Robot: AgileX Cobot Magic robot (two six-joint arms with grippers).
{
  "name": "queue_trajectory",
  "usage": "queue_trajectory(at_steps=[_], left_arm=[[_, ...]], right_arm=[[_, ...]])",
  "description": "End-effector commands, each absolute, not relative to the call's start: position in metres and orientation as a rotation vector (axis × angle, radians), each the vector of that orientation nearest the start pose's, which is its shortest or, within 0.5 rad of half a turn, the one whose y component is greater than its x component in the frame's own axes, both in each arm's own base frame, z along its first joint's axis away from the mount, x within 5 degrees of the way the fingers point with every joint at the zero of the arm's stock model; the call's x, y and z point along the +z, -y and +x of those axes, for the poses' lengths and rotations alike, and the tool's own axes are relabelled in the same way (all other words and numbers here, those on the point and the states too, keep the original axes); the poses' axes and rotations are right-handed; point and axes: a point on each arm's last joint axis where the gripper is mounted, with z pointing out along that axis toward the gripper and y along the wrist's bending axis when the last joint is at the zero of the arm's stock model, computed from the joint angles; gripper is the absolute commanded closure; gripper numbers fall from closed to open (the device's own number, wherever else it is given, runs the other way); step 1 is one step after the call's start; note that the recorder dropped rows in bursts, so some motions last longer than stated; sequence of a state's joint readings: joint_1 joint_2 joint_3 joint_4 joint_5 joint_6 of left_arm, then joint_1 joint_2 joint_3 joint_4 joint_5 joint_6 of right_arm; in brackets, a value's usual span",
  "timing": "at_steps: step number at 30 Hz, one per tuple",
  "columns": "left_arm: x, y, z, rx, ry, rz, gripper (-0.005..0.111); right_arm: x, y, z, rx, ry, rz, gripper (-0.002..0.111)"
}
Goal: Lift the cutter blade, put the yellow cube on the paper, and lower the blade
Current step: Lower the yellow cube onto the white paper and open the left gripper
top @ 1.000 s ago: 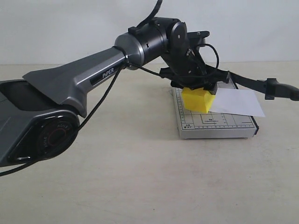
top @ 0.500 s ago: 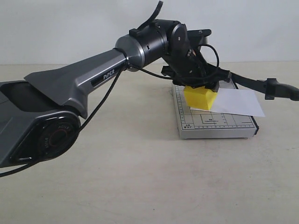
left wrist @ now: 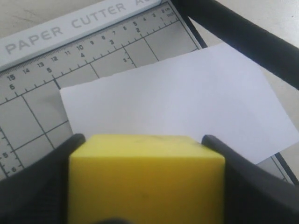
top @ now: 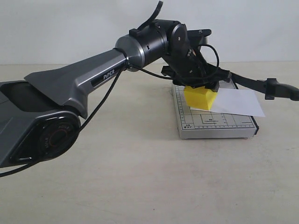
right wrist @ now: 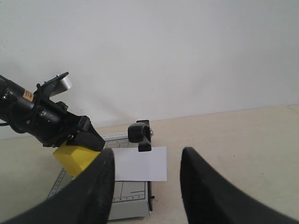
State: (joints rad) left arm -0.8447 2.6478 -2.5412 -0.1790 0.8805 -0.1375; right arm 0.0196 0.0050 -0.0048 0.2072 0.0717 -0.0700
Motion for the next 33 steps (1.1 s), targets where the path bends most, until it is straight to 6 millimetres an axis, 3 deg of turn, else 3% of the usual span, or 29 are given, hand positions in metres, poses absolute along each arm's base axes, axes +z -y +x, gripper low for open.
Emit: queue_trajectory(at_steps=[1,6,9,33], left_arm=[[0.1768,0.4405,0.3713,-0.645,-2.4,0.804,0.085],[0.1787,0.4419,0.3731,-0.658,-2.37,0.79,0.053],[0.1808,0.4434,0.3746,-0.675,-2.342,0.774,0.043],[0.1811,0.4441,0.3741,-0.691,-2.343,0.767,0.042]], right_arm=[[0.2074,-0.0023,0.0564,0.13,-1.546,0.077,0.065],[0.2074,-0.0023,0.0564,0.13,-1.546,0.077,0.065],[0.2074,-0.0023,0.0564,0.13,-1.546,0.077,0.065],[0.2074,-0.0023,0.0564,0.13,-1.546,0.077,0.065]])
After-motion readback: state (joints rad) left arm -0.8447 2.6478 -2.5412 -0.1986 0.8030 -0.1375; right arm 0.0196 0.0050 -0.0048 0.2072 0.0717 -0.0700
